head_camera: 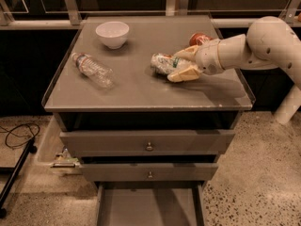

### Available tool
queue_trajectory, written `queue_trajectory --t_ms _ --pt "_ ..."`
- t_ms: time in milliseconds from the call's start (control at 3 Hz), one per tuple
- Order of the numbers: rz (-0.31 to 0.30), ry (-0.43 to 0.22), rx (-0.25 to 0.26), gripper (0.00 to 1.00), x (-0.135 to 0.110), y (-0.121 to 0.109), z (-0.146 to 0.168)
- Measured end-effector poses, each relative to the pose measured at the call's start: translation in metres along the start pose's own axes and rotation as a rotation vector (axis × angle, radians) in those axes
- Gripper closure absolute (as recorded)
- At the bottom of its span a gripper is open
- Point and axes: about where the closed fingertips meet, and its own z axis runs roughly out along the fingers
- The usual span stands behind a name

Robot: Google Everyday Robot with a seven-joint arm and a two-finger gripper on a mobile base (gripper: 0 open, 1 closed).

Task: Pick 7up can from bottom drawer and place on counter

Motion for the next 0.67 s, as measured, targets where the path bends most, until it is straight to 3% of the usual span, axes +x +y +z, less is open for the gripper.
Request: queue_trajectory --t_ms 333,667 --pt "0.000 0.000 0.000 0.00 0.0000 0.0000 0.0001" --pt "0.000 0.000 0.000 0.00 0.0000 0.0000 0.0001"
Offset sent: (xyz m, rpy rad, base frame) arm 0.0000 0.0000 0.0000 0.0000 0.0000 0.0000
